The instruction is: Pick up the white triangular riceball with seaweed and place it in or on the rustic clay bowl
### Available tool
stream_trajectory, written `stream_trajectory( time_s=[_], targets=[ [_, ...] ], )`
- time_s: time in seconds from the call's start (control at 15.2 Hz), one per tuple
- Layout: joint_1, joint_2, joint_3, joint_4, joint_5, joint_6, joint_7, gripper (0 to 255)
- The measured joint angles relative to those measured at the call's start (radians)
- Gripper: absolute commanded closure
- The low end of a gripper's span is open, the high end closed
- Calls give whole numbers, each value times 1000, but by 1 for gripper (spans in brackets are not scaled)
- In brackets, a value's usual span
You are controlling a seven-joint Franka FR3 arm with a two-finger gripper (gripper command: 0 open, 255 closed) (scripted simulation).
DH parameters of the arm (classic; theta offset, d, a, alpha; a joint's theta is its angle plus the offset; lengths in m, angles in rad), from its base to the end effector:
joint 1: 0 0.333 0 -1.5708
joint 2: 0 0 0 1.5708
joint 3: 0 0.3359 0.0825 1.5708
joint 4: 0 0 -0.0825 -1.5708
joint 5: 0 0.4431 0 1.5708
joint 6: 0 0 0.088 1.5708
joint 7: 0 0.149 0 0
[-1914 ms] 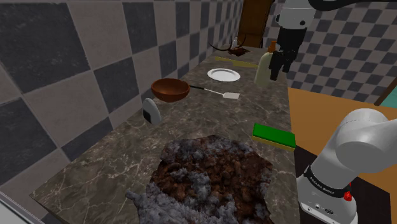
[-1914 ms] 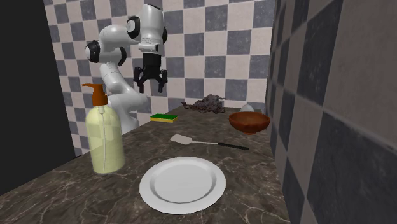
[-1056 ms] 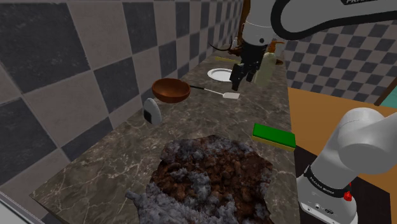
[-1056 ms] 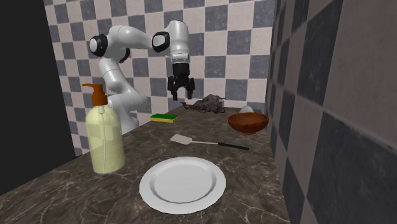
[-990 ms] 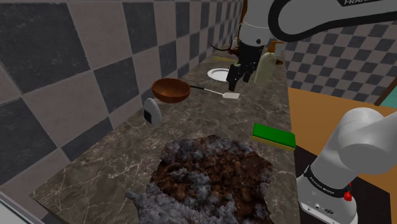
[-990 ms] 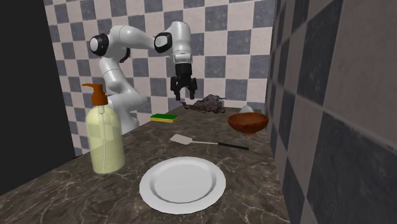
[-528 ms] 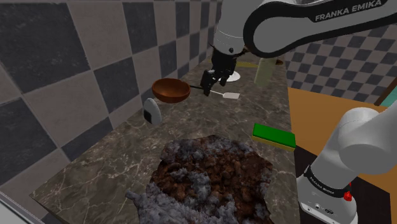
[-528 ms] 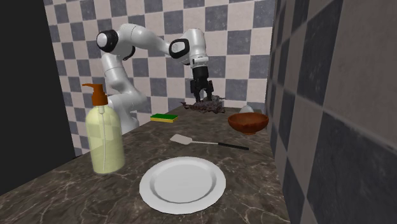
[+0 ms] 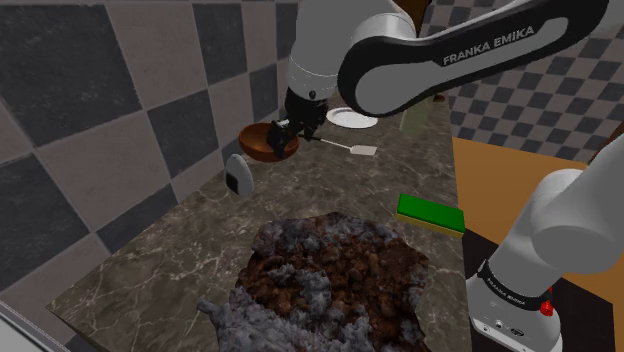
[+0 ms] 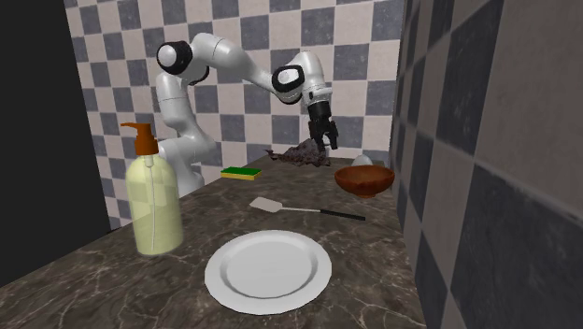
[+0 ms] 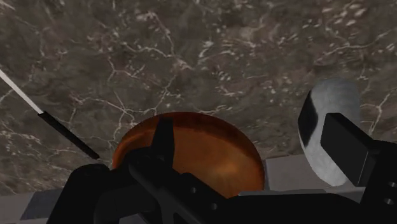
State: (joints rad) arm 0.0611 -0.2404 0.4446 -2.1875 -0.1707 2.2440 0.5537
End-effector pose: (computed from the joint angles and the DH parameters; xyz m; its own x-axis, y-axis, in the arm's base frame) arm 0.5036 0.2749 0.4643 0.9359 0.0563 0.3478 0.0277 -0.9959 0.0867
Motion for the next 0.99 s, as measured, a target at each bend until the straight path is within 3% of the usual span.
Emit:
stream_trajectory(
  time_s=[0.33, 0.59, 0.99],
  targets=[
    [-4, 165, 86, 138, -168, 42, 155, 0],
    [22, 297, 124, 260, -321, 40, 272, 0],
    [34, 384, 115, 292, -410, 76, 329, 0]
  ],
)
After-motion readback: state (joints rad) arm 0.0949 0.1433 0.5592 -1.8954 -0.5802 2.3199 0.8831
